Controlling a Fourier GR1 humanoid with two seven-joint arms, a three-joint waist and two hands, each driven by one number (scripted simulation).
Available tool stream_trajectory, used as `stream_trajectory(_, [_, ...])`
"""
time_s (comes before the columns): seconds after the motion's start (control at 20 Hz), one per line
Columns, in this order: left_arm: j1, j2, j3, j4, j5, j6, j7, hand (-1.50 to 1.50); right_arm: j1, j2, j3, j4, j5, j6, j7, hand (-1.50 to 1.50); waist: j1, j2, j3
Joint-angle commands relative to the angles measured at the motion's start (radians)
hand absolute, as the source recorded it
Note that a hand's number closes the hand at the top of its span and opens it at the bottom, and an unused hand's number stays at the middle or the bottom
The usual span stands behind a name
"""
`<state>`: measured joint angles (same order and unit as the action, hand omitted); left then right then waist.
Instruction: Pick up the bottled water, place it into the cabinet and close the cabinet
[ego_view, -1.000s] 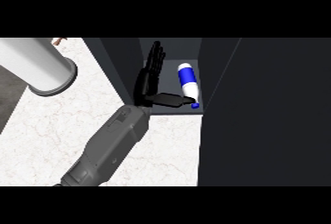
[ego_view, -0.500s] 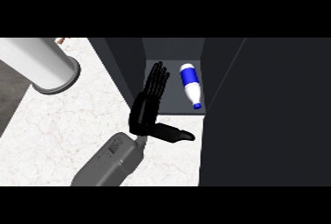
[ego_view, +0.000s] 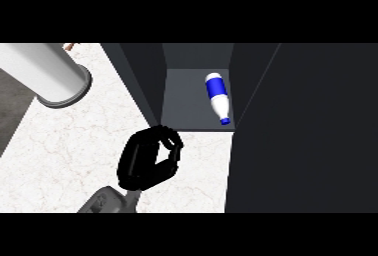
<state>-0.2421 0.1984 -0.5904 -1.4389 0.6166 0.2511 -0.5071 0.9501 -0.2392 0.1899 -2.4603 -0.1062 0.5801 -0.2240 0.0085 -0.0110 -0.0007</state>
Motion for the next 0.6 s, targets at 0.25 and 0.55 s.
stream_trajectory(0.25, [0.242, 0.178, 0.089, -0.229, 0.048, -0.034, -0.02, -1.5, 0.033, -0.067, 0.129, -0.2, 0.169, 0.088, -0.008, 1.5, -0.002, -0.001, -0.001])
stream_trajectory(0.55, [0.37, 0.264, 0.167, -0.34, 0.136, -0.1, -0.017, -1.5, 0.057, -0.133, 0.268, -0.223, 0.239, 0.14, 0.024, 1.5, 0.0, -0.008, -0.004])
